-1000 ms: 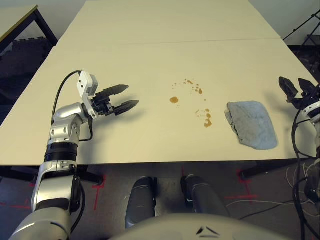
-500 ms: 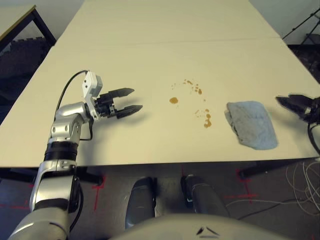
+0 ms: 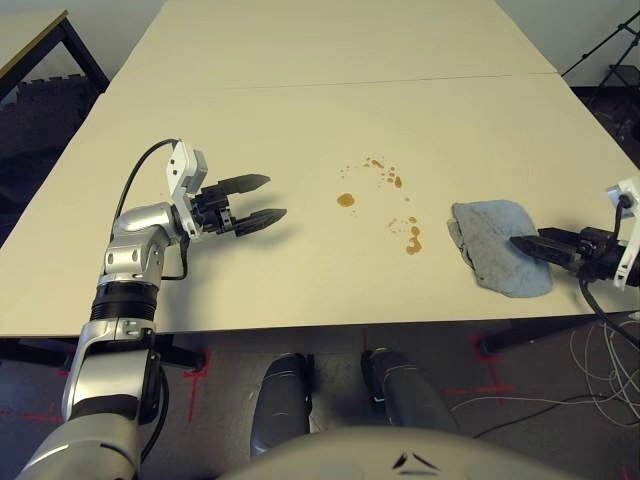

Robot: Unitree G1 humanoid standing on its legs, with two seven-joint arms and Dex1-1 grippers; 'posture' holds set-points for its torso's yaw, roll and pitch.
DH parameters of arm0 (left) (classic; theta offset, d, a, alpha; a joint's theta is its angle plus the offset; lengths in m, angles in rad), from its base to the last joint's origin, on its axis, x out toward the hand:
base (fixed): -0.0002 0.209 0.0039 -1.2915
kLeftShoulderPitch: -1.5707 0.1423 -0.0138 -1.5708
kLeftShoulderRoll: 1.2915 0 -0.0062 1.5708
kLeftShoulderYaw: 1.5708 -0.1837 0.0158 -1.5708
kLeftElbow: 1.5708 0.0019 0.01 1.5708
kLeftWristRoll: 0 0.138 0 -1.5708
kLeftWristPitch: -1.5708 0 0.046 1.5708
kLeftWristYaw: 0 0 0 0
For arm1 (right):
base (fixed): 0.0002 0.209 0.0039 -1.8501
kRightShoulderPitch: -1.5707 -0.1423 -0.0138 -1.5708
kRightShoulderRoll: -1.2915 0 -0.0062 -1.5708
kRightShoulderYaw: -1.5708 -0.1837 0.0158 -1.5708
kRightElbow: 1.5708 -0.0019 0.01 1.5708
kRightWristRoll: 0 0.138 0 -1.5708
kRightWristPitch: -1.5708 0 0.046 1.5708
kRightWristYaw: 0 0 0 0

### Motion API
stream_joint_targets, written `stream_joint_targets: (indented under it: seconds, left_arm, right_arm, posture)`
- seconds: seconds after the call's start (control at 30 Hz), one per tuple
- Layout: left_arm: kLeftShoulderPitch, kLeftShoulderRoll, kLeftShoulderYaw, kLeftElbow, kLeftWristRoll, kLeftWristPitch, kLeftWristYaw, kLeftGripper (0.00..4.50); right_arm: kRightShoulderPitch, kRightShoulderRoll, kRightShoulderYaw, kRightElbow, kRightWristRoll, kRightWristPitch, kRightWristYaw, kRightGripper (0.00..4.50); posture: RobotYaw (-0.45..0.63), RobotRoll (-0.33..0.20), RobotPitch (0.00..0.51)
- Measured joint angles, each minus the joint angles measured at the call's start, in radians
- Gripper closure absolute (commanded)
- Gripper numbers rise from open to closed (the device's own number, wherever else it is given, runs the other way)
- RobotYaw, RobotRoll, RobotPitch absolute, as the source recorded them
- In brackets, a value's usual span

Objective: Wipe the water off the table with a rag.

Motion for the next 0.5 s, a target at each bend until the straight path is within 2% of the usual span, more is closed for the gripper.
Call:
stream_joint_targets:
  seconds: [0.23,0.5]
  left_arm:
    - [0.0,-0.007,-0.001,-0.001,0.0,0.0,0.004,0.0]
    - [0.0,-0.009,-0.005,-0.001,0.001,0.0,0.005,0.0]
  right_arm:
    - [-0.004,0.021,0.032,-0.006,-0.012,-0.028,0.009,0.01]
    - [0.02,0.03,0.085,-0.094,-0.012,-0.002,0.012,0.01]
  posture:
    - [-0.21,0.0,0.12]
    - [-0.22,0.0,0.124]
